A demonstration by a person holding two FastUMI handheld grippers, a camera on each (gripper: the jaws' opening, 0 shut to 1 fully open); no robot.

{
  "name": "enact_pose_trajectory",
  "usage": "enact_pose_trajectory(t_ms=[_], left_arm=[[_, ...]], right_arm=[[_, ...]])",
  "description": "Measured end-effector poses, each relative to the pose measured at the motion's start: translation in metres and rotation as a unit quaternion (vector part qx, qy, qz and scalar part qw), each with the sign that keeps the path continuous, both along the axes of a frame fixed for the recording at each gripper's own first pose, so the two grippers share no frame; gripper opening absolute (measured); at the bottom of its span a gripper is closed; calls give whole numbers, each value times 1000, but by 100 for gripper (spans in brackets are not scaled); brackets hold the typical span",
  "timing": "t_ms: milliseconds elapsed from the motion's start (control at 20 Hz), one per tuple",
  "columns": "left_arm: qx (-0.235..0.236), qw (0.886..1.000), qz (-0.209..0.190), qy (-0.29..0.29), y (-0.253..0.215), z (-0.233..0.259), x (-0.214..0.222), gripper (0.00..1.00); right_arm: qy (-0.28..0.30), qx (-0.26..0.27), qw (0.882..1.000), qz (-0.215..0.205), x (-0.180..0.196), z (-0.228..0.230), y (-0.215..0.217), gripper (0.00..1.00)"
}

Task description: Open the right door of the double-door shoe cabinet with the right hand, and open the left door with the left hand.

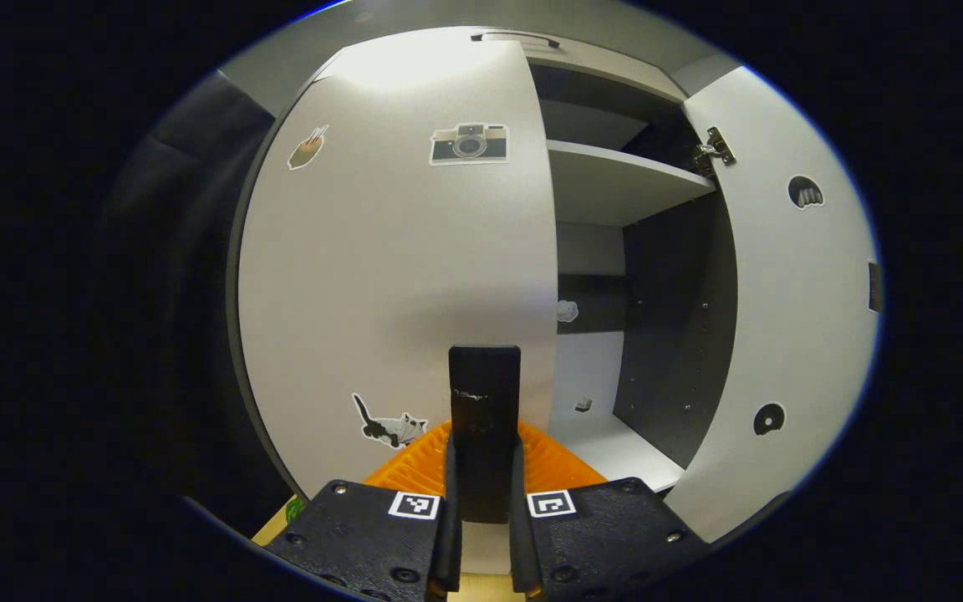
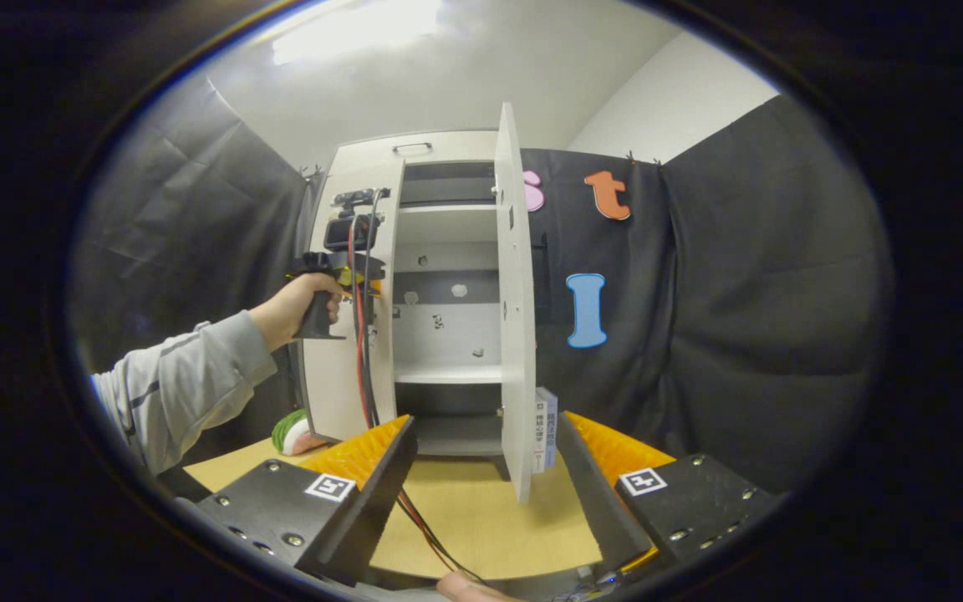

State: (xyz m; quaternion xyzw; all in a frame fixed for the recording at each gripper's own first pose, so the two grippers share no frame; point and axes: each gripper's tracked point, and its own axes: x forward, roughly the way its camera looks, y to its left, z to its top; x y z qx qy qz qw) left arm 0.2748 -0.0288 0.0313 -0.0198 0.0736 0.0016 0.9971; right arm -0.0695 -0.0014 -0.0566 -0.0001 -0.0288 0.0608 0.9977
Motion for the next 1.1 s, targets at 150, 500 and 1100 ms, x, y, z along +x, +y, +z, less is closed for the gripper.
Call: enact_pose_trajectory(t_ms=[150,500,1100], left_arm=[[2,1000,-10,5,4,0,-17,25],[15,999,-28,3,30,6,-72,24],[28,1000,-5,-6,96,10,-141,23]], right_arm=[[4,8,1000,-6,2,-1,1,99],[3,20,1000,-14,5,3,-1,99],[5,14,1000,-10,6,3,21,99]])
